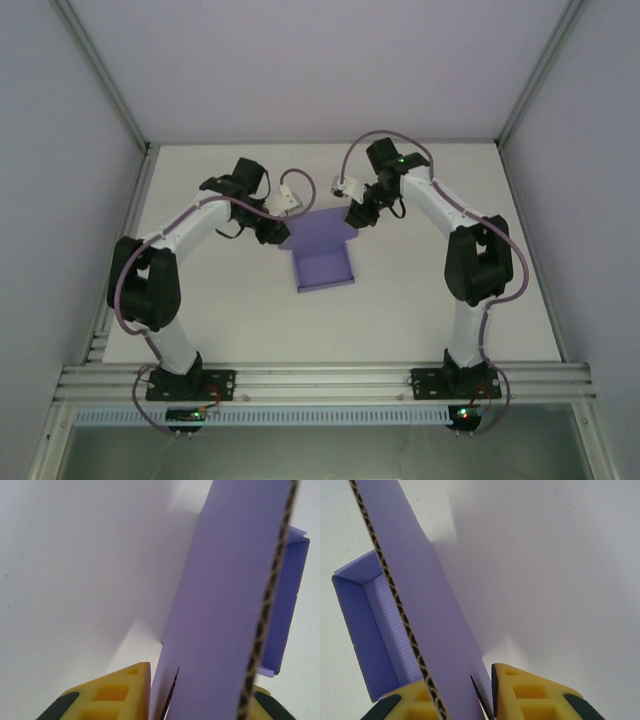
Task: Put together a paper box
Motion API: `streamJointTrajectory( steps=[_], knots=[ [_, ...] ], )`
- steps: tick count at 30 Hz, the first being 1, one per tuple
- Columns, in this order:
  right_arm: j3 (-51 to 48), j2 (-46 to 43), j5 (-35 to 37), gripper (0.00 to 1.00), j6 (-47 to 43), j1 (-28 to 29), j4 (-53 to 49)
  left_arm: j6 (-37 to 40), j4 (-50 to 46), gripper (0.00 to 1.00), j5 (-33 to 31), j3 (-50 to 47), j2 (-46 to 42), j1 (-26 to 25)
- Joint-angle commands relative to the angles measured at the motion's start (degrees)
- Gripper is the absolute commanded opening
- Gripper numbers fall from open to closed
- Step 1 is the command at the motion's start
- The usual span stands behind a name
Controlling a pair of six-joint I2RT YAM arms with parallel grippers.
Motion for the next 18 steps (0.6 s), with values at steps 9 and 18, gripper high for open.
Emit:
streamJointTrajectory(
  steps=[9,18],
  knots=[
    [0.21,-1.01,5.98,0.00,7.59,1.12,1.54,-8.26,5.13,0.00,-8.71,1.74,-1.66,-1.10],
    [-5.55,-8.36,34.60,0.00,48.09,6.12,22.96,-40.10,8.64,0.00,-24.75,11.59,1.52,-1.93]
  ],
)
